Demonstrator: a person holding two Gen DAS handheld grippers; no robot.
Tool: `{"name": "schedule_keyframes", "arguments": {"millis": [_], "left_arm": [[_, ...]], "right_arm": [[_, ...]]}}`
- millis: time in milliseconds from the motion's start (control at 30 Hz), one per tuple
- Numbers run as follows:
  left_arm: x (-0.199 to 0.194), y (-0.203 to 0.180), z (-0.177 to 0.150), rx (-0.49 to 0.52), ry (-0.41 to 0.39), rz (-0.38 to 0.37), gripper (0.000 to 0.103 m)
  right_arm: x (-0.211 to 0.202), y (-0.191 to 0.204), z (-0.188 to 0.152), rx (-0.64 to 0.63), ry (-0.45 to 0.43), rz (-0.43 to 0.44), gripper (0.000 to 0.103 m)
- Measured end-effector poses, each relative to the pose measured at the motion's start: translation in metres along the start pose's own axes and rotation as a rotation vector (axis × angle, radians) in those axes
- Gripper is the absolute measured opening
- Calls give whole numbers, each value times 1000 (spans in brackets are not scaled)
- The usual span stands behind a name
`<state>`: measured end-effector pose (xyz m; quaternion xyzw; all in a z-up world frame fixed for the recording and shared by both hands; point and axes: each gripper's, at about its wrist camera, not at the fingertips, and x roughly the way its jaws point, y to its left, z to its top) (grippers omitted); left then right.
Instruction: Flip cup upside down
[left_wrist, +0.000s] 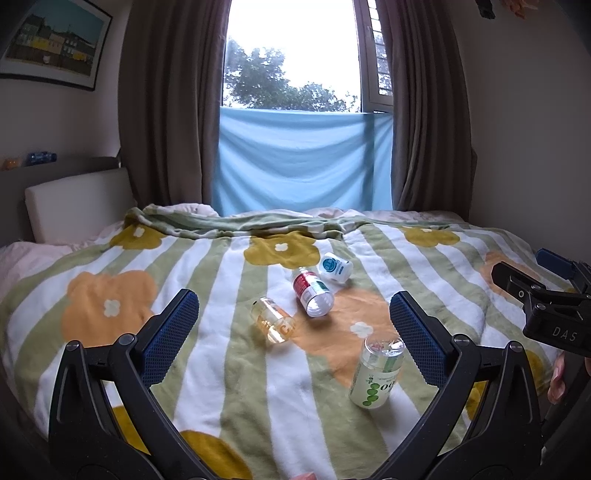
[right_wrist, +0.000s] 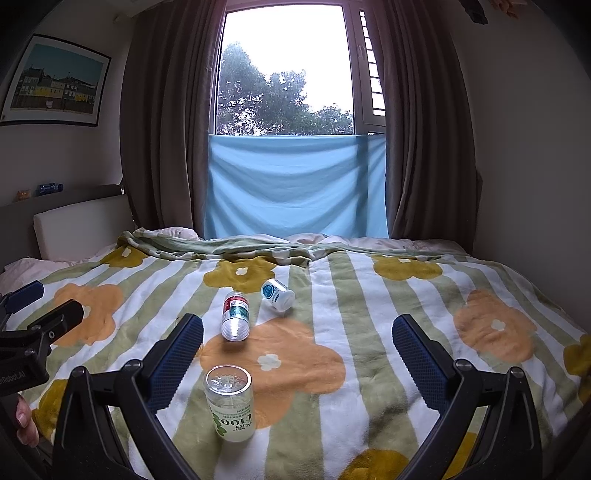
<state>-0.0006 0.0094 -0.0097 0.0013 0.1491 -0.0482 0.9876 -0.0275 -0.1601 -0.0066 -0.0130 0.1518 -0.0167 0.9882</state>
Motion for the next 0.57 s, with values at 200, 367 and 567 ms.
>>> {"name": "schedule_keyframes", "arguments": {"millis": [200,367,567], "left_arm": [[-1,0,-1,9,-16,14,103],[-5,0,-1,20,-38,33,103],[-6,-1,0,18,-52,41,103]], "right_arm": [[0,0,0,1,-2,2,102],[0,0,-5,-1,1,6,102],[2,0,-6,2,2,5,102]]}}
